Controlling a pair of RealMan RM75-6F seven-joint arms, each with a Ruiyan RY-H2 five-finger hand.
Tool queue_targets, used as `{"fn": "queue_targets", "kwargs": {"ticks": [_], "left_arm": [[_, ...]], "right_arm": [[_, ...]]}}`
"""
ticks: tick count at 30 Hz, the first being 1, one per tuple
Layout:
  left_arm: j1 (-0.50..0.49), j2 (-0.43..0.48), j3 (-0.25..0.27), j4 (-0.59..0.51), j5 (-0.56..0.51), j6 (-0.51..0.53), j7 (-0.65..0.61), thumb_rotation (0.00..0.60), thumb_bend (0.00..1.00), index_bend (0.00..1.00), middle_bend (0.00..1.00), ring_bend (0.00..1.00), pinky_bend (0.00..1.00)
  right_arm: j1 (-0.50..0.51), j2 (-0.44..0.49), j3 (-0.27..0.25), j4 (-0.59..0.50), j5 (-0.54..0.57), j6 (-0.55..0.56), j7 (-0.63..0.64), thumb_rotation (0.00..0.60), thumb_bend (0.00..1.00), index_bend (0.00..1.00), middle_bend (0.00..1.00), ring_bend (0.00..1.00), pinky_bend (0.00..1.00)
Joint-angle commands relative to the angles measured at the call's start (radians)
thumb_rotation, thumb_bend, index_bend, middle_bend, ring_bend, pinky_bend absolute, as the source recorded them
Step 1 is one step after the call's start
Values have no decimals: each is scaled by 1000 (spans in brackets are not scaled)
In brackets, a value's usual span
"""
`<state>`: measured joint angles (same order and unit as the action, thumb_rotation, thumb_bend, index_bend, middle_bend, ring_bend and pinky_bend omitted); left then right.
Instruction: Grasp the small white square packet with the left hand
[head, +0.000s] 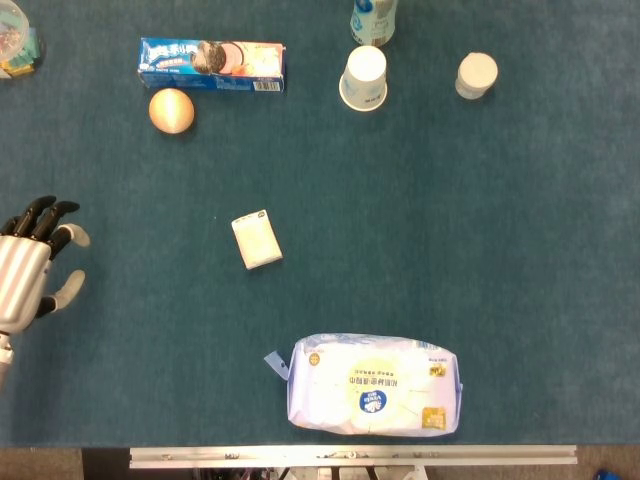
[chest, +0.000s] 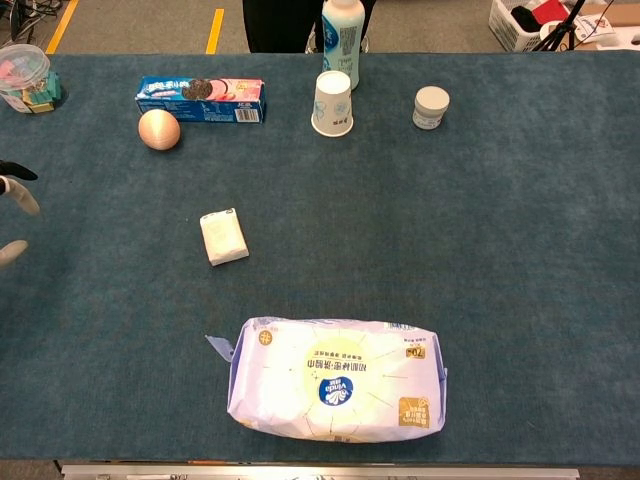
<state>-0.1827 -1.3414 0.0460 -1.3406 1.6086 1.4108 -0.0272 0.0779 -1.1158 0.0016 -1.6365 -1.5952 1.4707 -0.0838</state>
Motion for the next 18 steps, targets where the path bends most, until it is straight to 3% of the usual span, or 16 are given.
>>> {"fn": "queue_targets", "kwargs": {"ticks": [1, 8, 18], "left_arm": [[-1, -1, 1, 2, 1, -1, -1, 600, 290, 420, 225, 158, 349], [-2, -1, 2, 5, 7, 2, -16, 600, 290, 413, 247, 174, 351], [-4, -2, 6, 16, 23, 14, -39, 600, 311, 386, 271, 185, 312]], "right_arm": [[-3, 1, 1, -3, -4, 8, 1, 600, 60, 613, 531, 335, 206], [0, 2, -2, 6, -34, 22, 25, 600, 59, 614, 526, 320, 206], [-5, 4, -1, 5, -38, 35, 32, 600, 60, 600, 444, 260, 206]]}}
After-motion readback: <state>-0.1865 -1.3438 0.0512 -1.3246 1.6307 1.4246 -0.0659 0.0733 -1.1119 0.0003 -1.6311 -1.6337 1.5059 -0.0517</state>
